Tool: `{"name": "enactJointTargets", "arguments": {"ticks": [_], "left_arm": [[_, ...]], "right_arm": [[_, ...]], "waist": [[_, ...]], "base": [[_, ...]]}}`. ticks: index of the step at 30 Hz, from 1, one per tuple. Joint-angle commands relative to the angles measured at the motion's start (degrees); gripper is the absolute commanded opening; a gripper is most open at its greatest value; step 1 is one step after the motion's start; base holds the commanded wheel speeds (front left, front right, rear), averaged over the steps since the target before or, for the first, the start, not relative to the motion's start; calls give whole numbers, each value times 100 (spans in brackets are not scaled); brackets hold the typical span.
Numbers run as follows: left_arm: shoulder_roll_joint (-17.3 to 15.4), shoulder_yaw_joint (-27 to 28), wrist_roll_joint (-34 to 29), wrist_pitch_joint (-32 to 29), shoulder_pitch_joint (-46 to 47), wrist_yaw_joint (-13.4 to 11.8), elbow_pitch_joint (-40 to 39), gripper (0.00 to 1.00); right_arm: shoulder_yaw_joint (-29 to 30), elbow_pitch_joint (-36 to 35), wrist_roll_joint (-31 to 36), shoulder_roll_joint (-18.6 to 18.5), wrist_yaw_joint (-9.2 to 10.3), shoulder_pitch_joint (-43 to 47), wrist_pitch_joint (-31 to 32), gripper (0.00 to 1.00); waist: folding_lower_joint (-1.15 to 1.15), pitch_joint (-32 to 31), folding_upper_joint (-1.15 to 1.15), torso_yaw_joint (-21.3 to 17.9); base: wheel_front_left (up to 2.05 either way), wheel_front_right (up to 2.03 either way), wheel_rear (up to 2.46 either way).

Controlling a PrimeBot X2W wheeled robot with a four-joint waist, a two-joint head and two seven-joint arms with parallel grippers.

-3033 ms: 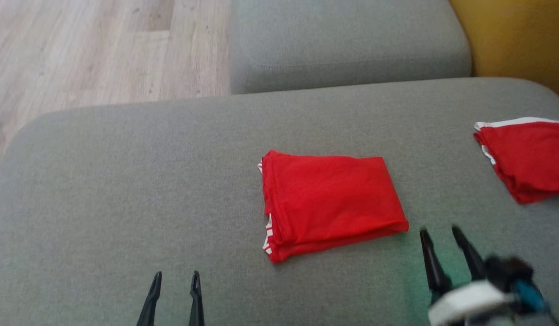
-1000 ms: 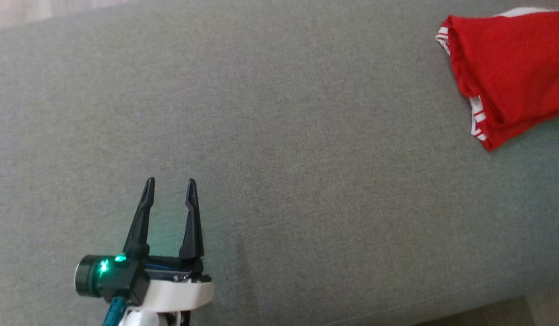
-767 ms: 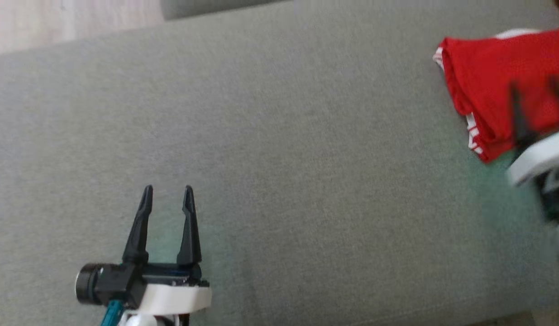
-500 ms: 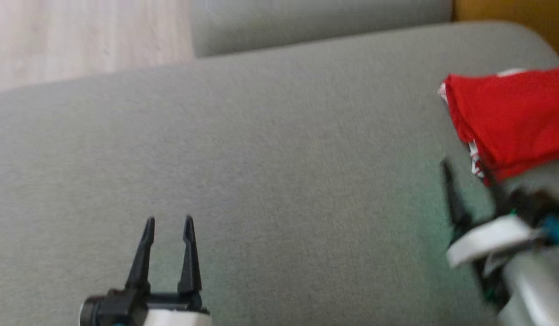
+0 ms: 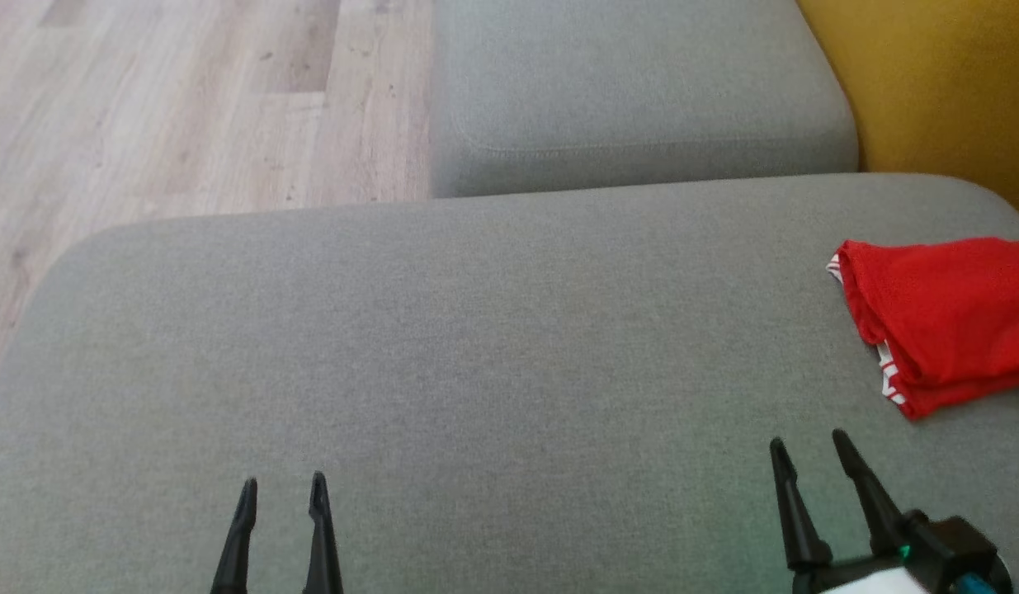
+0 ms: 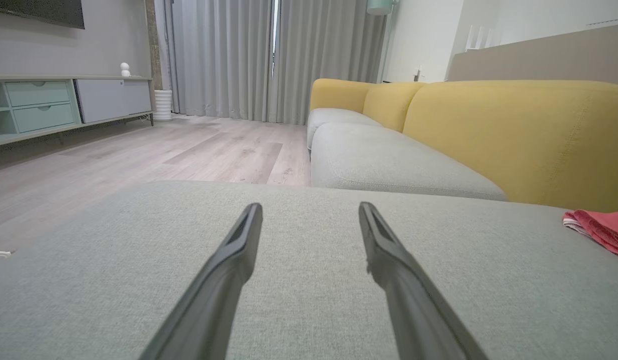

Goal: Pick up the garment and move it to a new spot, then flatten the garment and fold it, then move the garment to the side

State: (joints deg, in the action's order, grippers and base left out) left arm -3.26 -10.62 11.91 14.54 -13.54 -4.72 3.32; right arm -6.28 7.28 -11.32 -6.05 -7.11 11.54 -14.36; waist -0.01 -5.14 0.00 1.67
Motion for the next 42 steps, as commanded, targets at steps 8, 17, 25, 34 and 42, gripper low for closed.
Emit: {"name": "enactJointTargets", "arguments": {"ticks": [8, 17, 25, 34, 42], "left_arm": [[38, 407, -215, 46, -13, 139, -143, 100], [38, 431, -174, 46, 0, 203, -142, 100], [-5, 281, 73, -69, -215, 222, 421, 0], [-37, 343, 702, -186, -51, 295, 477, 0], [-60, 401, 1253, -292, 97, 364, 534, 0]], "right_arm": [[-81, -265, 184, 19, -37, 46, -63, 100], [-12, -261, 214, 88, -37, 139, -63, 100], [90, 321, -35, 158, 0, 312, 58, 0], [140, 353, -666, 139, -3, 153, 179, 0], [190, 377, -1218, 129, -5, 17, 289, 0]], "waist": [[1, -147, 0, 65], [1, -220, 0, 70], [1, -203, 0, 64], [1, -149, 0, 47], [1, -101, 0, 32]], "base": [[0, 0, 0], [0, 0, 0], [0, 0, 0], [0, 0, 0], [0, 0, 0]]}}
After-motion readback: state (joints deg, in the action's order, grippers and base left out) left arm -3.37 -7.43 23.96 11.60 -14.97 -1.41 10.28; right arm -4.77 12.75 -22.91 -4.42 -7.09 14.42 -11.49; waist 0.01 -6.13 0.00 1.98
